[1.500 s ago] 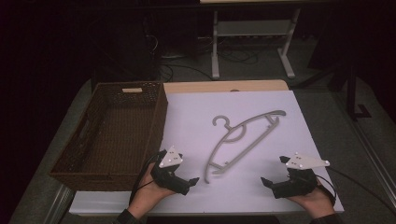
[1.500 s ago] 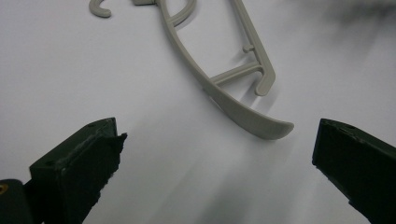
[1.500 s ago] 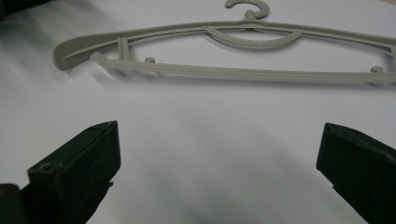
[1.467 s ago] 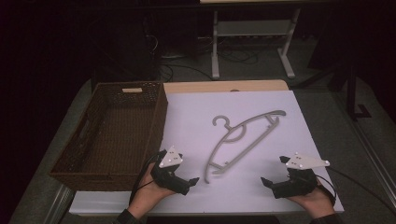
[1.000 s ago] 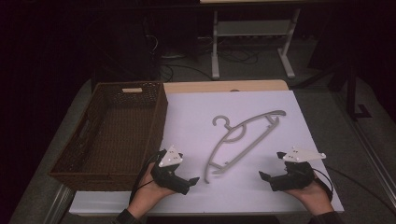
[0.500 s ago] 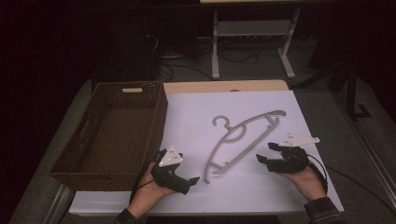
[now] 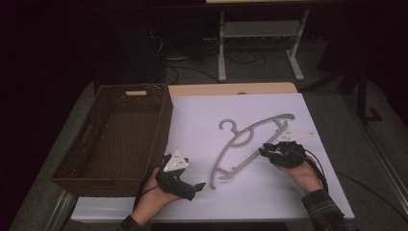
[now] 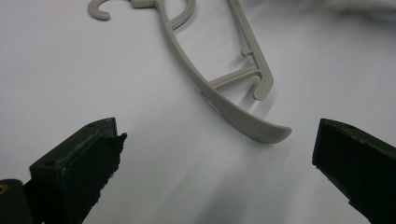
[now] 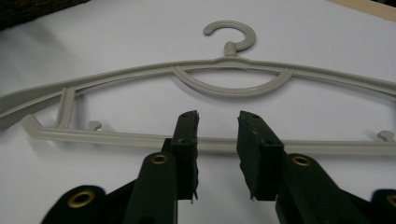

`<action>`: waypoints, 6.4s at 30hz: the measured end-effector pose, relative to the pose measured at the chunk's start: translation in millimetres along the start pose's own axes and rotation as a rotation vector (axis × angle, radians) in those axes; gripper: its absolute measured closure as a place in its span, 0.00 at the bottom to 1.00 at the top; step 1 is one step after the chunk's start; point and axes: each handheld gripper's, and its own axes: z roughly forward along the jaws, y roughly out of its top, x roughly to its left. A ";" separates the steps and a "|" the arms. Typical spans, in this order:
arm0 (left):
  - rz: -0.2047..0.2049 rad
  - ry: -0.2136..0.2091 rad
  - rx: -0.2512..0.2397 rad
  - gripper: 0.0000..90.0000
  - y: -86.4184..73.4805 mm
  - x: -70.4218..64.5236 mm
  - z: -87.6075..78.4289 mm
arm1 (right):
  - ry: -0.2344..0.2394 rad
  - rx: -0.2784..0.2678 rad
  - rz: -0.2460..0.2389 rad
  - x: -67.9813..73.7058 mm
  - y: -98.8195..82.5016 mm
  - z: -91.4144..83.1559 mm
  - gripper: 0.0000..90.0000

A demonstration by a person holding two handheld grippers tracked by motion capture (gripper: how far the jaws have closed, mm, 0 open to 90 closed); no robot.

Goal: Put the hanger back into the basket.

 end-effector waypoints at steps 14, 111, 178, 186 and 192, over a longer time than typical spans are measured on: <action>0.003 0.000 0.003 0.01 -0.1 -0.1 -0.5 | 0.014 0.018 0.011 -11.5 3.4 20.5 1.00; -0.080 -0.064 0.087 0.18 73.7 51.2 127.1 | 0.029 0.142 0.026 -15.4 -7.7 43.7 1.00; -0.170 -0.064 0.139 0.92 84.9 57.7 142.4 | 0.046 0.092 0.014 -9.9 -1.4 33.3 1.00; -0.175 -0.060 0.115 0.92 86.8 59.5 131.9 | 0.050 0.028 0.026 -7.3 1.9 15.1 0.88; -0.163 -0.056 0.114 0.92 89.9 57.0 125.5 | 0.067 0.017 0.007 0.1 0.7 -0.6 0.60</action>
